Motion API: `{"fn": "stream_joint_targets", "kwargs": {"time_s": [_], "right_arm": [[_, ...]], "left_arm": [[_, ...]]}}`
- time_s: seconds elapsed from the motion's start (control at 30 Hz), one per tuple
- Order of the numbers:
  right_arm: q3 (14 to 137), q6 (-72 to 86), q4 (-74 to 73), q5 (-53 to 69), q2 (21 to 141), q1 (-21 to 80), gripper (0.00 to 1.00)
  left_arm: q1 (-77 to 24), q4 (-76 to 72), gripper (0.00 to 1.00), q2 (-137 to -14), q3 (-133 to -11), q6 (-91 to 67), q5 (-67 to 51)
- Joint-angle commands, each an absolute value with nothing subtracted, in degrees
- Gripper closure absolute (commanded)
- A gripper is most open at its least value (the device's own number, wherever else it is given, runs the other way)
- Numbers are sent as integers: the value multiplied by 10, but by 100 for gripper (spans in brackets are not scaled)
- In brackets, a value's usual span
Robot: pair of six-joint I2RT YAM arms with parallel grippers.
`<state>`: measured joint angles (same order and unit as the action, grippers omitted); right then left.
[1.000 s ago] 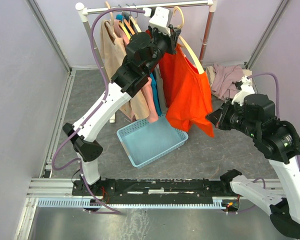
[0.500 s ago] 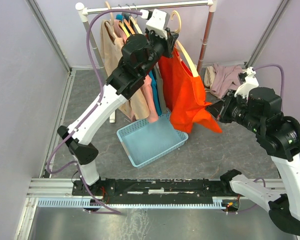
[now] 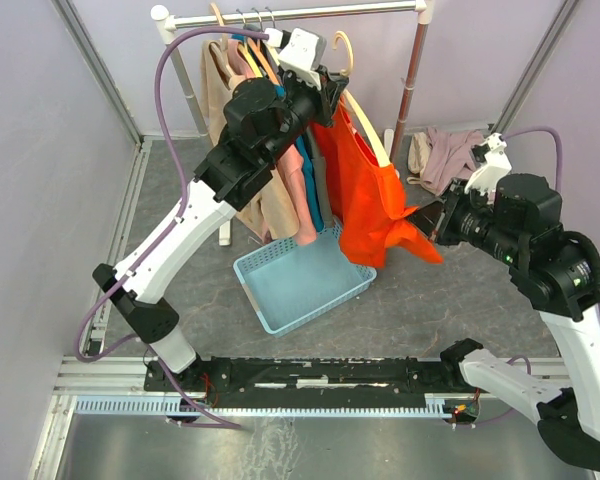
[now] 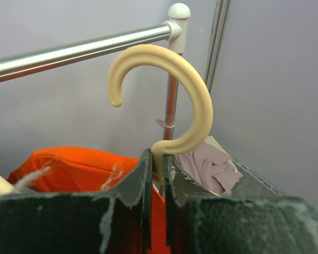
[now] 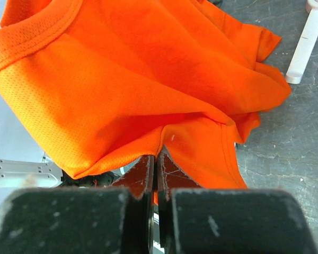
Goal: Remove the t-shirt from the hanger
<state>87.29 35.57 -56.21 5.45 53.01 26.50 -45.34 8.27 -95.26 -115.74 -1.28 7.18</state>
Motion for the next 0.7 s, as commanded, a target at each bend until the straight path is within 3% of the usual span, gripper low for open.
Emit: {"fn": "stream_joint_targets", "kwargs": {"time_s": [0.0,0.67], "right_arm": [[877,342,-556,63,532,265,99],[843,332,-603,20,485,265,99]], "left_arm": [[-449,55,97,-957,-1199,-25,72],[-446,23,97,-980,-1208,-108,152]]}}
